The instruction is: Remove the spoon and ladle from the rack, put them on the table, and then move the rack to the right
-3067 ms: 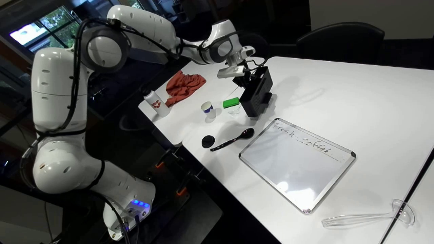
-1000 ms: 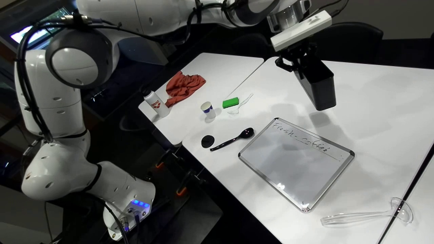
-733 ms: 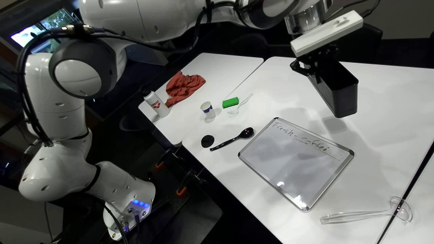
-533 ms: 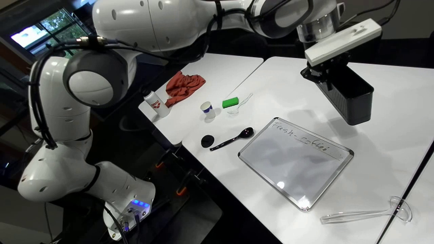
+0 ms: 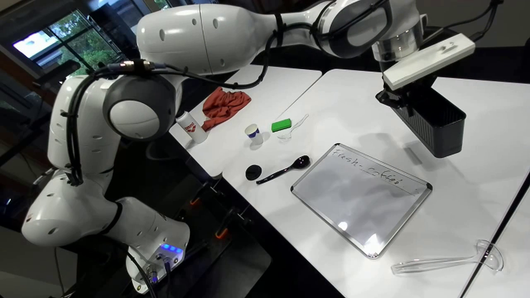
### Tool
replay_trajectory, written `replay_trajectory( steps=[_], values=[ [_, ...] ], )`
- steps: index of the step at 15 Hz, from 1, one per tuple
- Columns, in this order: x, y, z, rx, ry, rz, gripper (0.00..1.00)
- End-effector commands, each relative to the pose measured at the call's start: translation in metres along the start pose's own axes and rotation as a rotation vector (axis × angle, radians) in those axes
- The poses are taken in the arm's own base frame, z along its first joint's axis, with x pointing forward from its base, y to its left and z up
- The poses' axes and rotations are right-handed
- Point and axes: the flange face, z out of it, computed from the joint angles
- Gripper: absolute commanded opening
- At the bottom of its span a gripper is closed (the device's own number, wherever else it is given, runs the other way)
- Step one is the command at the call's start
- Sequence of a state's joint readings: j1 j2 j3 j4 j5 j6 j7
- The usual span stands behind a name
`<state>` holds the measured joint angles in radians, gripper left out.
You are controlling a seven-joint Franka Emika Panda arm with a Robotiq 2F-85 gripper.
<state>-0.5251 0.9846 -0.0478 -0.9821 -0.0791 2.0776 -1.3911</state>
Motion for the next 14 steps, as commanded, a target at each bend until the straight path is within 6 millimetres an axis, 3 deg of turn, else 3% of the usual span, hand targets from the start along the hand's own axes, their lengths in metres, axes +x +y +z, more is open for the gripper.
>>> replay_trajectory(
  steps=[1,7,14],
  values=[
    [0.002,0.006,0.012,-0.035,-0.005,0.012,0.01],
    [0.005,0.014,0.052,-0.123,-0.019,-0.042,0.01],
    [0.001,0.018,0.084,-0.137,-0.013,-0.021,0.01]
  ],
)
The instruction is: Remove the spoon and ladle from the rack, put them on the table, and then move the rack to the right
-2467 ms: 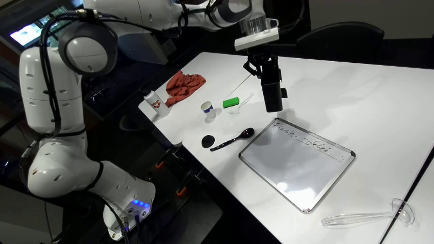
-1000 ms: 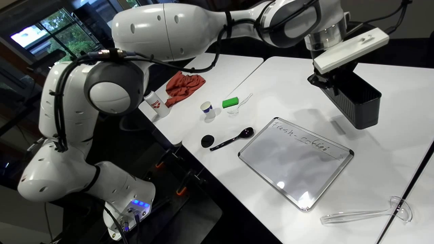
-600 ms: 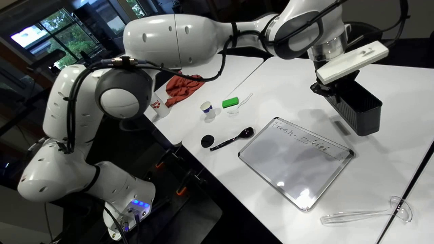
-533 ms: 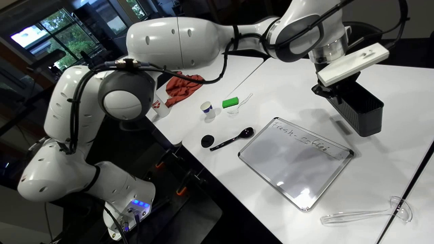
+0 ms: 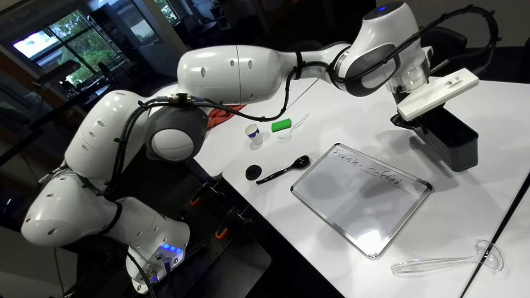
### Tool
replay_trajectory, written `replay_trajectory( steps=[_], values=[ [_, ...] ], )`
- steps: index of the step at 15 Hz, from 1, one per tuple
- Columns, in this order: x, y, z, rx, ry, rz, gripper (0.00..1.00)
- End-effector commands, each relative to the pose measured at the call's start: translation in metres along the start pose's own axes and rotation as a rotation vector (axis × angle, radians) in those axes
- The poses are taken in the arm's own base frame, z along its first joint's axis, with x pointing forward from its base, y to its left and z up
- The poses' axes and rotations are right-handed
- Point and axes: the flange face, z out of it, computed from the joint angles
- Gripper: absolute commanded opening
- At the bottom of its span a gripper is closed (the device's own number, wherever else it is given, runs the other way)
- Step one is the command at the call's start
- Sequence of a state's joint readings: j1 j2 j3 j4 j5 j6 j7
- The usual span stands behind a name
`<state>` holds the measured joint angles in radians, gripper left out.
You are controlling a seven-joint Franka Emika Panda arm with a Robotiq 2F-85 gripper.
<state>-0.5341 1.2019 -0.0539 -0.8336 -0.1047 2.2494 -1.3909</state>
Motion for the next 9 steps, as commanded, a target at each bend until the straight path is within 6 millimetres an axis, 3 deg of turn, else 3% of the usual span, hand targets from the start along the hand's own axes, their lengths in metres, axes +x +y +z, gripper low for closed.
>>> replay_trajectory(
  steps=[1,9],
  values=[
    [-0.006,0.009,0.002,-0.033,-0.006,0.000,0.01],
    [-0.020,0.004,0.025,0.013,-0.026,0.021,0.01]
  ],
)
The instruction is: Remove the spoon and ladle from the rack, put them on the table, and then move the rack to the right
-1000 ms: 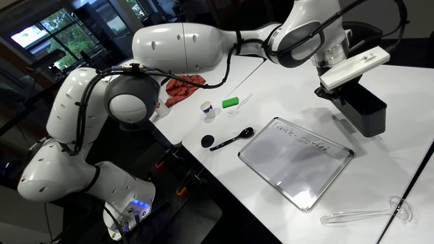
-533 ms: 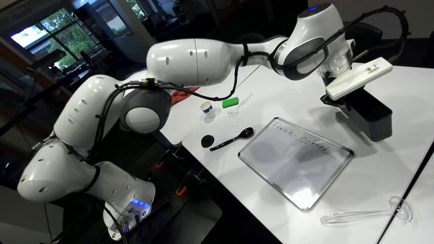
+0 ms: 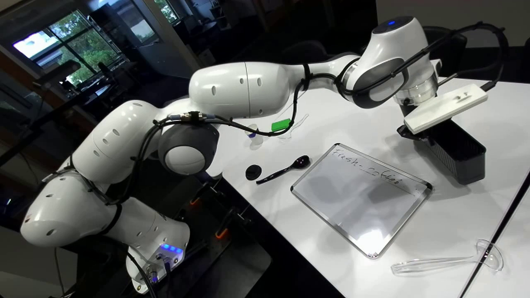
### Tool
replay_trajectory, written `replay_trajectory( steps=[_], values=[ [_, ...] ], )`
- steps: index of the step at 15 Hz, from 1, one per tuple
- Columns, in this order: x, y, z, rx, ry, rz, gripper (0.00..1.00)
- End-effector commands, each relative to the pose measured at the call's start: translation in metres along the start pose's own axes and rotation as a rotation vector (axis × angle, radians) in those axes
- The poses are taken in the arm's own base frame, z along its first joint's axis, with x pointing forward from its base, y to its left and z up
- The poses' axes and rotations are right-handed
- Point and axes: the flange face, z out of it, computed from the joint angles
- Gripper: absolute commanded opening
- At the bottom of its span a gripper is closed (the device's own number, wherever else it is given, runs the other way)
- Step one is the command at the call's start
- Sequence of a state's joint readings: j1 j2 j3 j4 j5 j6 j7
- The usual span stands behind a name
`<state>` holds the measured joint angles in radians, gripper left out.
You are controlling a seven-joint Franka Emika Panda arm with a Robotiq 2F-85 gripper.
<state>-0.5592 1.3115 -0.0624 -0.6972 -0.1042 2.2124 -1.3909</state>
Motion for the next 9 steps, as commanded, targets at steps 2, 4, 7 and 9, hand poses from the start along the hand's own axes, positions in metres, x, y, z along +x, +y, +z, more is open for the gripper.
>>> replay_trajectory(
  steps=[2,4,7,9],
  values=[
    [-0.004,0.002,0.002,0.013,-0.014,0.000,0.01],
    [-0.005,0.000,0.009,0.027,-0.018,0.000,0.01],
    [-0.006,-0.004,0.017,0.044,-0.023,0.003,0.01],
    [-0.008,-0.007,0.021,0.054,-0.029,0.007,0.01]
  ],
)
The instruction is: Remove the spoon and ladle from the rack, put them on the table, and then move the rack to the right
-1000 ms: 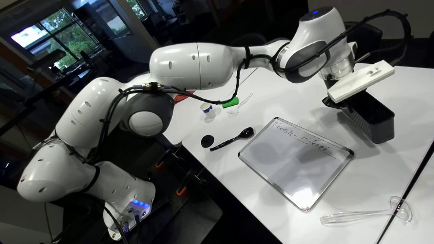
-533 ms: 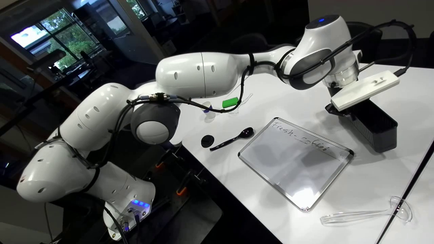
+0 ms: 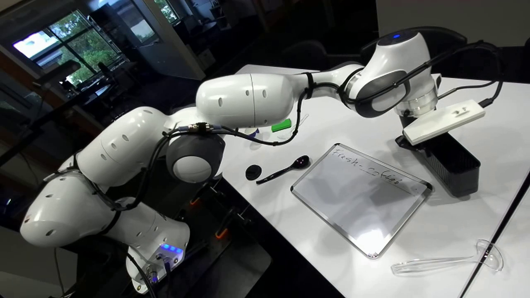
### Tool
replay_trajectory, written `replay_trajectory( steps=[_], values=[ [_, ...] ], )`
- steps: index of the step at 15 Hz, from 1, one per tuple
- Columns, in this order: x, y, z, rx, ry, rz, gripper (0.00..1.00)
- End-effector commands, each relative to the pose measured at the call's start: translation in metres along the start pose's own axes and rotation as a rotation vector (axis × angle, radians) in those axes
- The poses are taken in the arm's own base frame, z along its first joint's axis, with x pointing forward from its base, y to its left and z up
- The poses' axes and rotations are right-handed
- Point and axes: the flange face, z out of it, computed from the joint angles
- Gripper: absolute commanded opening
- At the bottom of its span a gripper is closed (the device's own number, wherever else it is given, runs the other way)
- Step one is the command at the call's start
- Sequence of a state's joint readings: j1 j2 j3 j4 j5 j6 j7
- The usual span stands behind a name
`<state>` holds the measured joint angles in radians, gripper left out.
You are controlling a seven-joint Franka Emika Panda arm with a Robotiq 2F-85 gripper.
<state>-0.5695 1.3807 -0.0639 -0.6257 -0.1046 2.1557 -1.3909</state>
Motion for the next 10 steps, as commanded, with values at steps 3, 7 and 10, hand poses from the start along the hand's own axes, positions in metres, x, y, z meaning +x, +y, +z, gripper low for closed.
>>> replay_trajectory(
  steps=[3,7,10],
  values=[
    [-0.005,0.002,0.000,0.011,-0.016,0.004,0.01],
    [-0.008,0.000,0.005,0.025,-0.025,0.009,0.01],
    [-0.010,-0.002,0.008,0.034,-0.037,0.012,0.01]
  ],
)
